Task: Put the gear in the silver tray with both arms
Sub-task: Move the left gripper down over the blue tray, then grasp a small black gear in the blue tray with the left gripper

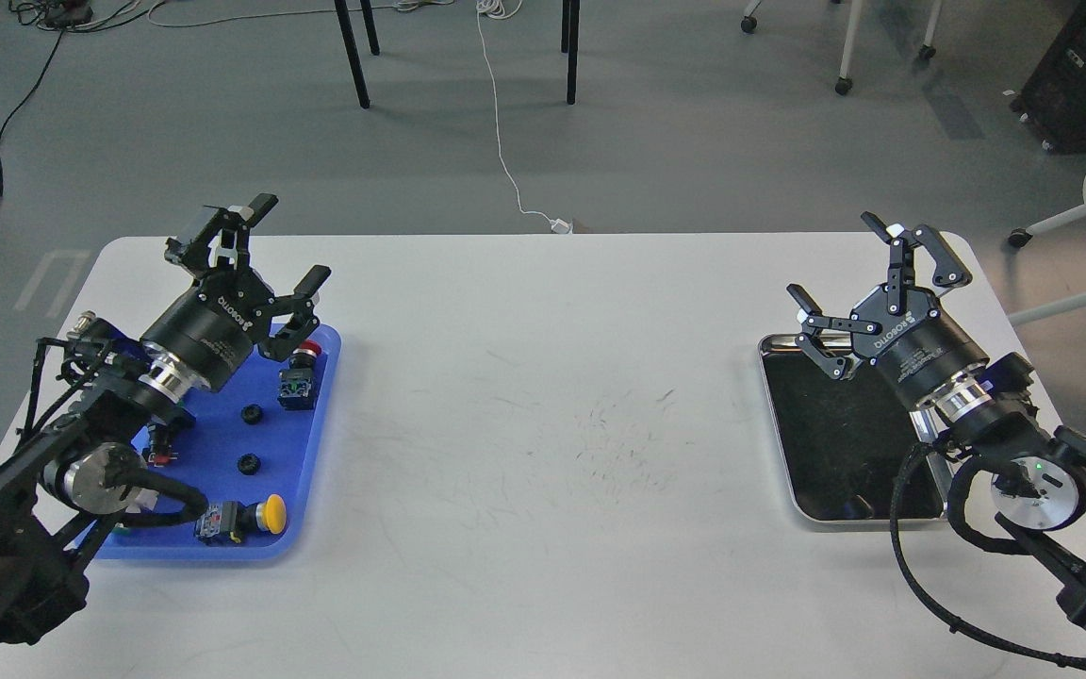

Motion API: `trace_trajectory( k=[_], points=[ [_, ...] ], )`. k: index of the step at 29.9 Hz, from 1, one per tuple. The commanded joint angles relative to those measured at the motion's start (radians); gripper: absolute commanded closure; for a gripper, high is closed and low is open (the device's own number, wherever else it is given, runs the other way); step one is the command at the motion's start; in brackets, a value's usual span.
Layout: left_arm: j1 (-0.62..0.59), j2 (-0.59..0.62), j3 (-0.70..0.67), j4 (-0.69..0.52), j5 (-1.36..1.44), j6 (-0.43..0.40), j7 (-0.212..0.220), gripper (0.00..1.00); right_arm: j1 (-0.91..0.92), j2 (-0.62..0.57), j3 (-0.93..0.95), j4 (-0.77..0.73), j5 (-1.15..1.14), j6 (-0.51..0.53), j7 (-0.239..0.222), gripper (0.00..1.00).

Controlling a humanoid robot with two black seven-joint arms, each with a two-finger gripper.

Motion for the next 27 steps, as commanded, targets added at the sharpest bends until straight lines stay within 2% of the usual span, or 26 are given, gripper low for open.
trace_trajectory(
  k=[1, 6, 12, 14, 16, 17, 22, 24, 27],
  points=[
    [0.013, -0.001, -0.004, -0.001, -0.001, 0.0, -0.003, 0.02, 0.003, -0.004, -0.001, 0.0, 0.0, -0.005, -0.012, 0.0],
    [0.016, 0.008, 0.0, 0.001, -0.006, 0.0, -0.001, 0.02, 0.009, -0.008, 0.002, 0.0, 0.0, -0.005, -0.007, 0.0],
    [0.008, 0.099, 0.015, -0.002, 0.061, 0.0, -0.012, 0.02, 0.02, -0.012, -0.001, 0.0, -0.001, -0.004, -0.007, 0.0],
    [0.007, 0.148, 0.014, -0.022, 0.161, 0.0, -0.059, 0.02, 0.023, -0.012, -0.002, 0.002, -0.003, -0.004, -0.007, 0.0],
    [0.007, 0.209, 0.015, -0.07, 0.257, 0.0, -0.129, 0.02, 0.029, -0.012, -0.002, 0.002, -0.004, -0.004, -0.007, 0.0],
    [0.007, 0.241, 0.017, -0.097, 0.328, 0.0, -0.142, 0.02, 0.03, -0.012, -0.002, 0.002, -0.006, -0.002, -0.007, 0.0],
    [0.011, 0.329, 0.019, -0.223, 0.664, 0.0, -0.142, 0.02, 0.046, -0.012, -0.004, 0.002, -0.01, -0.002, -0.007, 0.0],
    [0.017, 0.386, 0.019, -0.291, 0.904, 0.0, -0.142, 0.02, 0.05, -0.012, -0.004, 0.002, -0.013, -0.002, -0.006, 0.0],
    [0.013, 0.422, 0.02, -0.306, 1.214, 0.0, -0.142, 0.02, 0.052, -0.012, -0.004, 0.003, -0.015, -0.002, -0.006, 0.0]
  ],
)
